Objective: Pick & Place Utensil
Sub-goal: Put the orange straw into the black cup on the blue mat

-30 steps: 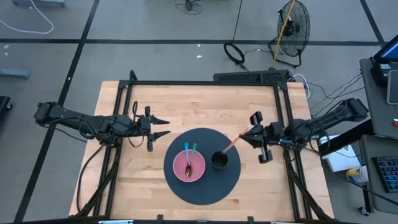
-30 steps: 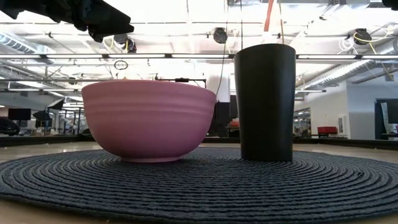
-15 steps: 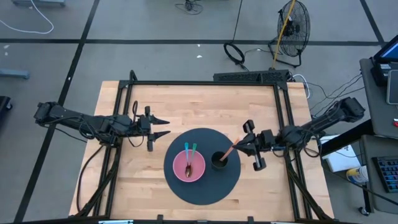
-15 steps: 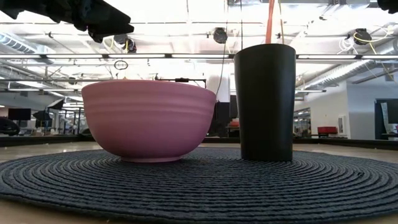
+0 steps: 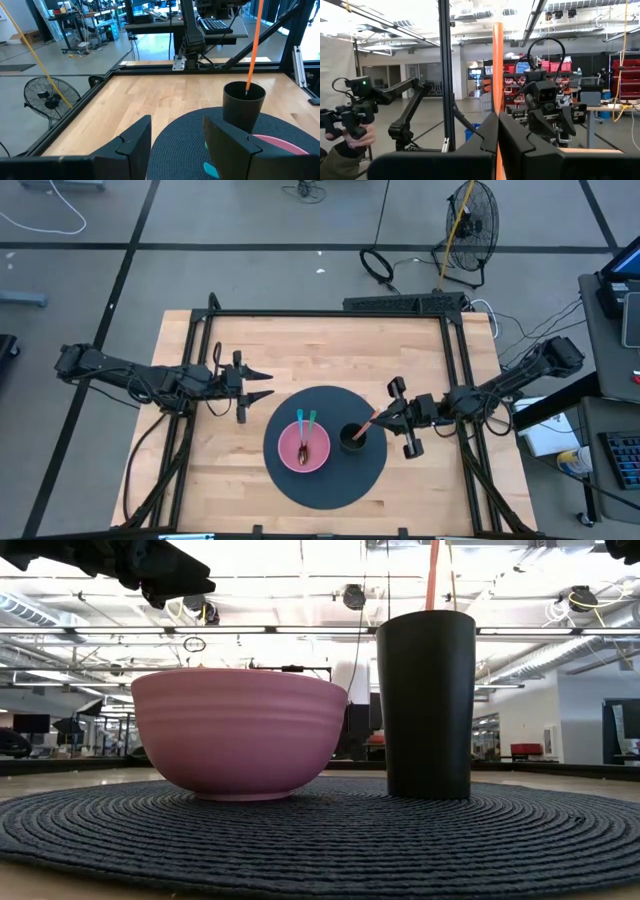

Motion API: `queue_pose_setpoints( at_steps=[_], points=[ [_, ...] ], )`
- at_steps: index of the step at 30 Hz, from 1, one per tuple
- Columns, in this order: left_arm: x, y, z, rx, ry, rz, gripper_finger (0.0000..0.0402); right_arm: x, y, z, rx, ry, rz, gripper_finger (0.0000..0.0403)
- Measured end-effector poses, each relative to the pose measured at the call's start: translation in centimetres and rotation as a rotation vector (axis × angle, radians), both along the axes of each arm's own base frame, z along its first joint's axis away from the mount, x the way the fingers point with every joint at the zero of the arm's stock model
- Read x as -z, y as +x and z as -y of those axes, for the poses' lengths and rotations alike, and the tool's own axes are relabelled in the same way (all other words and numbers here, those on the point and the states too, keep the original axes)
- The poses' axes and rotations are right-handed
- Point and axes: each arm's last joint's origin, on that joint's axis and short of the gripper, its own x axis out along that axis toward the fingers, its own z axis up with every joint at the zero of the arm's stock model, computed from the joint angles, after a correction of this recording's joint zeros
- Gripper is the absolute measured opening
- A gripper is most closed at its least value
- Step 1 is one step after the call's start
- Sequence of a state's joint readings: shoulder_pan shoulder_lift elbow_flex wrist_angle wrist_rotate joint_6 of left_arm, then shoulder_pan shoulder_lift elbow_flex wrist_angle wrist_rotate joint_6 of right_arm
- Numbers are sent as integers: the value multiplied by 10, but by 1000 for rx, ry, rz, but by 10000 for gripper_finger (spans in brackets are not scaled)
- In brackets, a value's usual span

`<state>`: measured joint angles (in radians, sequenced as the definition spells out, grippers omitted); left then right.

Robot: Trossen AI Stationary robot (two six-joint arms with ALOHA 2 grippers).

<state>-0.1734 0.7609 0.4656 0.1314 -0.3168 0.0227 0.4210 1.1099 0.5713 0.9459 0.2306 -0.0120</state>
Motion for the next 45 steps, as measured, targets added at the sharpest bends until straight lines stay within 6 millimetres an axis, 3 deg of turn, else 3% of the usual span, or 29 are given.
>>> queue_pose_setpoints(
  at_steps=[7,22,45],
  points=[
    [0,0,0,0,-2,0,186,3,0,0,4,-14,-21,0],
    [0,0,0,-1,-4,1,186,59,-26,18,23,80,120,0],
    [0,0,-1,-12,-1,6,186,86,-9,24,23,123,15,1]
  ],
)
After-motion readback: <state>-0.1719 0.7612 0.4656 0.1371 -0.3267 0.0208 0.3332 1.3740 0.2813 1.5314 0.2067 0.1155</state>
